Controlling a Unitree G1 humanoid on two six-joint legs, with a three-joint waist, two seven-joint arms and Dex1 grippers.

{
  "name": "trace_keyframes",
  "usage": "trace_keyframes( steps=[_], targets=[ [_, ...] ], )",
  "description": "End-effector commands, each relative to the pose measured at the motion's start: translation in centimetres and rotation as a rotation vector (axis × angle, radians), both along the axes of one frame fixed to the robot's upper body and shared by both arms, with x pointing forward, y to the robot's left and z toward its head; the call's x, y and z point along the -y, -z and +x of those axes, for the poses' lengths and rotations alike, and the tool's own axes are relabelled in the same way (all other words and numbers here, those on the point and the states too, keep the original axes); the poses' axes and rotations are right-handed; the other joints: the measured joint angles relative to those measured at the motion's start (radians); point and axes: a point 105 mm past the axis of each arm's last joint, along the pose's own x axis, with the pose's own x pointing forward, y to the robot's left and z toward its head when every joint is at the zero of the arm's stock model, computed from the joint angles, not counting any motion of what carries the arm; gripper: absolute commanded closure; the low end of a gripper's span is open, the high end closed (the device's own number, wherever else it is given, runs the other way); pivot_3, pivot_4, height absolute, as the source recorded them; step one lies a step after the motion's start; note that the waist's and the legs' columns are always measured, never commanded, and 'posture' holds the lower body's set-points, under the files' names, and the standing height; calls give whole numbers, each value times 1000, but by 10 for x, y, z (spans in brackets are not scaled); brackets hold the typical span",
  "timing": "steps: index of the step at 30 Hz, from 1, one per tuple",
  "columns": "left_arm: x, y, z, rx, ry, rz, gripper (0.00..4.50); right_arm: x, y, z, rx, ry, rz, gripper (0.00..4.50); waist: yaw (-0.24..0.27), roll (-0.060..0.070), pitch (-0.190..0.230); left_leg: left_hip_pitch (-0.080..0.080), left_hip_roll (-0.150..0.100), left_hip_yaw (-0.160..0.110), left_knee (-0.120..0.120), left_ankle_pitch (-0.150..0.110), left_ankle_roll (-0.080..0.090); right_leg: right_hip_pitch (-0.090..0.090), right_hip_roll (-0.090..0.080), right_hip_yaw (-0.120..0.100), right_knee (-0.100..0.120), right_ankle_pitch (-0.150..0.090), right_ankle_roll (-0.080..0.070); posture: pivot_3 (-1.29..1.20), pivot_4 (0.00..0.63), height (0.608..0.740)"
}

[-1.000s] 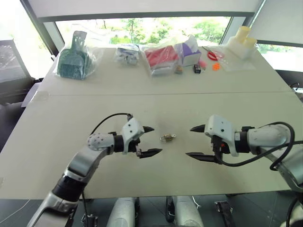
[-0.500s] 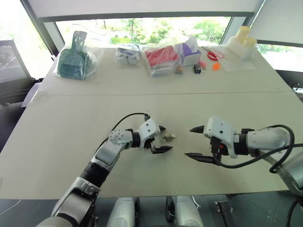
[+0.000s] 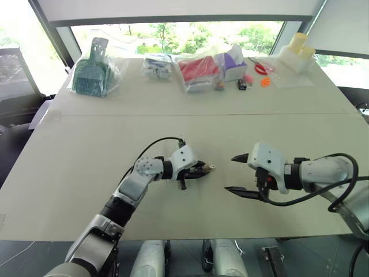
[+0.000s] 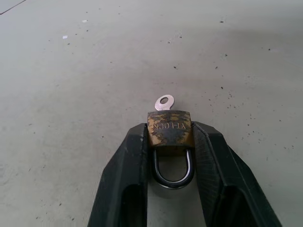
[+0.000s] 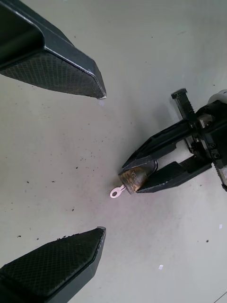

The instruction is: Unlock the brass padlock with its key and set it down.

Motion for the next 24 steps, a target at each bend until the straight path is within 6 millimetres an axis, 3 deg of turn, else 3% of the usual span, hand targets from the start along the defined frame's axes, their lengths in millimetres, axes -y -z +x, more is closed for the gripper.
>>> trace_keyframes(
  steps=[1, 7, 13, 16, 24],
  targets=[
    [-8, 5, -1, -25, -24, 27, 3753, -4, -10, 1, 63, -23, 3, 0, 1, 0, 0, 0, 0, 0, 0, 0, 0, 0, 0, 0, 0, 0, 0, 0, 150, 740],
    [-12, -35, -2, -7, 23, -71, 3753, -6, -10, 21, 270, -34, -85, 0, 2, 0, 0, 0, 0, 0, 0, 0, 0, -1, 1, 0, 0, 0, 0, 0, 150, 740],
    [-17, -68, -4, 11, 78, -105, 3753, -21, -13, 43, 582, -104, -172, 0, 3, 0, 0, -1, -1, 1, 0, 0, 0, -1, 0, 0, 0, 0, 0, 0, 150, 740],
    [-19, -75, -6, 11, 92, -105, 3753, -33, -17, 47, 689, -142, -175, 0, 2, 0, 0, -1, -2, 1, 0, 0, 0, -1, 1, 0, 0, 1, 2, 0, 150, 740],
    [-19, -78, -9, 16, 108, -101, 3753, -45, -17, 50, 755, -185, -168, 0, 3, 0, 0, -1, -2, 1, 0, 0, 0, -1, 1, 0, 0, 2, 3, 0, 150, 740]
  ],
)
